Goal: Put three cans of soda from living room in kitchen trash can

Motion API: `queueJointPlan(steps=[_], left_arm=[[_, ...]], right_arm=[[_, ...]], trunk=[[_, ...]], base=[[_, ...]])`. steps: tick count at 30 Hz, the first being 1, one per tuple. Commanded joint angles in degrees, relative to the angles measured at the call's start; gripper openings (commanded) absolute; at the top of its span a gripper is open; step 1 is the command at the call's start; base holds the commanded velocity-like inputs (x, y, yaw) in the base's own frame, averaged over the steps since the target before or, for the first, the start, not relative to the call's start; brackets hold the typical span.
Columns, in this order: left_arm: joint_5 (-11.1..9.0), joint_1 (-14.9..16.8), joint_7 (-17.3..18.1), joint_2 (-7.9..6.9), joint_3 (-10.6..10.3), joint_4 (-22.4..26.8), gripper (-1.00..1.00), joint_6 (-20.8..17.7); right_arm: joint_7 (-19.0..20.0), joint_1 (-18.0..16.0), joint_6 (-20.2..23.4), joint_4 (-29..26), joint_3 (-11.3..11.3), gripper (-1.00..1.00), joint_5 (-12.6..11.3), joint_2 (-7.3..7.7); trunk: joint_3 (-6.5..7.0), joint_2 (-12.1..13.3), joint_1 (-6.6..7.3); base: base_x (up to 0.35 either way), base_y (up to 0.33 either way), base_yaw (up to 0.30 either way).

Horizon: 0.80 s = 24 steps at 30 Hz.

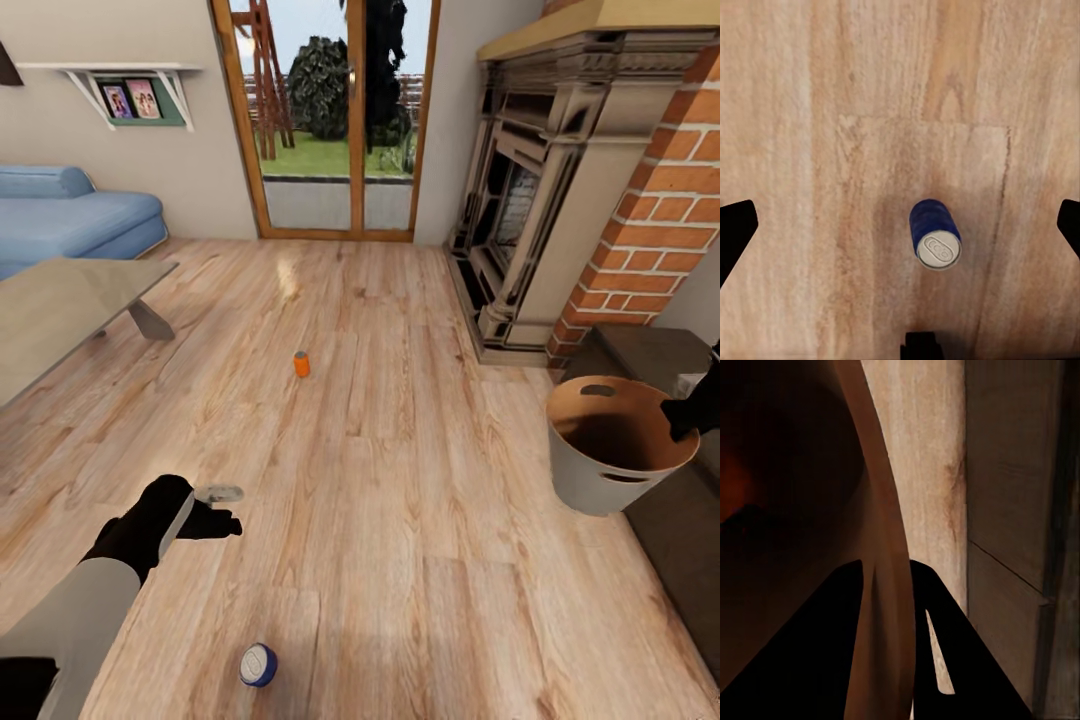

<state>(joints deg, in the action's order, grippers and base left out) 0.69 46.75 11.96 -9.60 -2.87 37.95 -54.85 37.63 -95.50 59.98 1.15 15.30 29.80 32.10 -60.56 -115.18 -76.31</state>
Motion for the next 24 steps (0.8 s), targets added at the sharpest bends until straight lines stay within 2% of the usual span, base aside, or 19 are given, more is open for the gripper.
queueJointPlan(steps=[1, 4, 12, 17, 24], left_arm=[[-0.1, 0.0, -0.4, 0.2, 0.0, 0.0, 1.0, 0.0], [-0.1, 0.0, -0.8, 0.45, 0.0, 0.1, 1.0, 0.1], [-0.1, 0.0, -1.2, 1.69, 0.0, 0.1, 1.0, 0.0], [0.0, 0.0, -1.3, 2.24, 0.0, 0.0, 1.0, 0.0], [0.1, 0.0, -1.3, 2.68, -0.1, 0.0, 1.0, 0.0]], right_arm=[[0.1, -1.4, 0.0, 0.4, -0.5, -1.0, -0.5, -0.19], [0.1, -2.9, 0.0, 1.1, 0.3, -1.0, -0.5, -0.4], [0.1, -3.6, 0.0, 1.4, 0.8, -1.0, -0.5, -0.06], [0.1, -3.7, 0.0, 1.4, 2.2, -1.0, -0.5, 0.05], [0.1, -4.2, 0.0, 1.4, 2.6, -1.0, -0.5, -0.58]], trunk=[[0.1, 0.4, 0.23], [-0.18, 0.4, 0.23], [-2.33, -2.8, -1.53], [-3.68, -4.8, -2.63], [-5.57, -7.6, -4.17]], base=[[0.0, 0.0, 0.0], [0.0, 0.0, 0.0], [0.0, 0.0, 0.0], [0.0, 0.0, 0.0], [0.0, 0.0, 0.0]])
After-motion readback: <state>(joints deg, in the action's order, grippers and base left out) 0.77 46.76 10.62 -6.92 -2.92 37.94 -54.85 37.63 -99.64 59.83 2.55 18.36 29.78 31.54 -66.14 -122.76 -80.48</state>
